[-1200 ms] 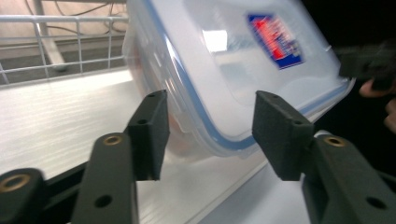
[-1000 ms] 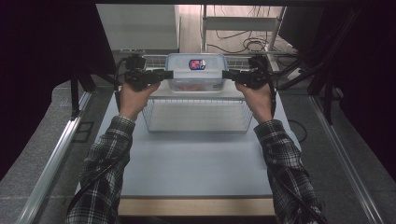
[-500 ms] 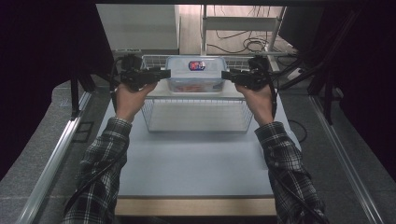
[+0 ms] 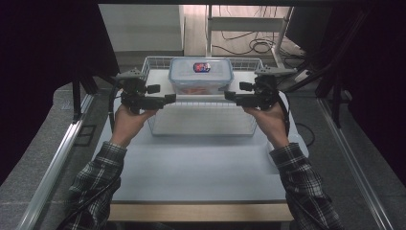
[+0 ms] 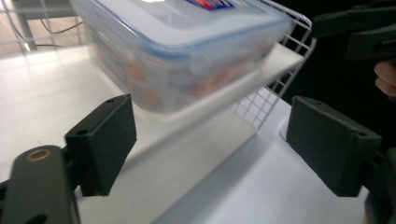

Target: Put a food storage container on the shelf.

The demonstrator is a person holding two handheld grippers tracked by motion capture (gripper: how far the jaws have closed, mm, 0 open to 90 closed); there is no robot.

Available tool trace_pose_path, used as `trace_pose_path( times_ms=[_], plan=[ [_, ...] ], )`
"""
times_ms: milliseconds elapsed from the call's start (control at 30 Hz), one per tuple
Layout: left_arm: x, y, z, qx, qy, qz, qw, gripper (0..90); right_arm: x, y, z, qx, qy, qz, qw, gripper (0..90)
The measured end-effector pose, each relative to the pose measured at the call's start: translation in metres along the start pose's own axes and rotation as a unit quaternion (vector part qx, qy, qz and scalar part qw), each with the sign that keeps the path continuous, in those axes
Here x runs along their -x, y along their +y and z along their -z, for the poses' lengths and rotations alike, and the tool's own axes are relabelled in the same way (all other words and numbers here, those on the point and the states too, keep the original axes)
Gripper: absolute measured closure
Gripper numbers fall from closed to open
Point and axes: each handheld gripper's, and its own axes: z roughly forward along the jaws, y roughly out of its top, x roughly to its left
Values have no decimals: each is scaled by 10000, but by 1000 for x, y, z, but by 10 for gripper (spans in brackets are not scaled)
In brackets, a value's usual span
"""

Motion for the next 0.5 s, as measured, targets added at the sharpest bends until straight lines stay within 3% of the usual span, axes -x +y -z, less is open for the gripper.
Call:
trace_pose_path(
  times_ms=[200, 500],
  plan=[
    [17, -17, 3, -142, -112, -114, 9998, 83, -13, -17, 7, -69, 86, 219, 9997, 131],
    [35, -42, 4, -292, -265, -280, 9988, 37, -27, -42, 19, -155, 121, 485, 9986, 79]
  ],
)
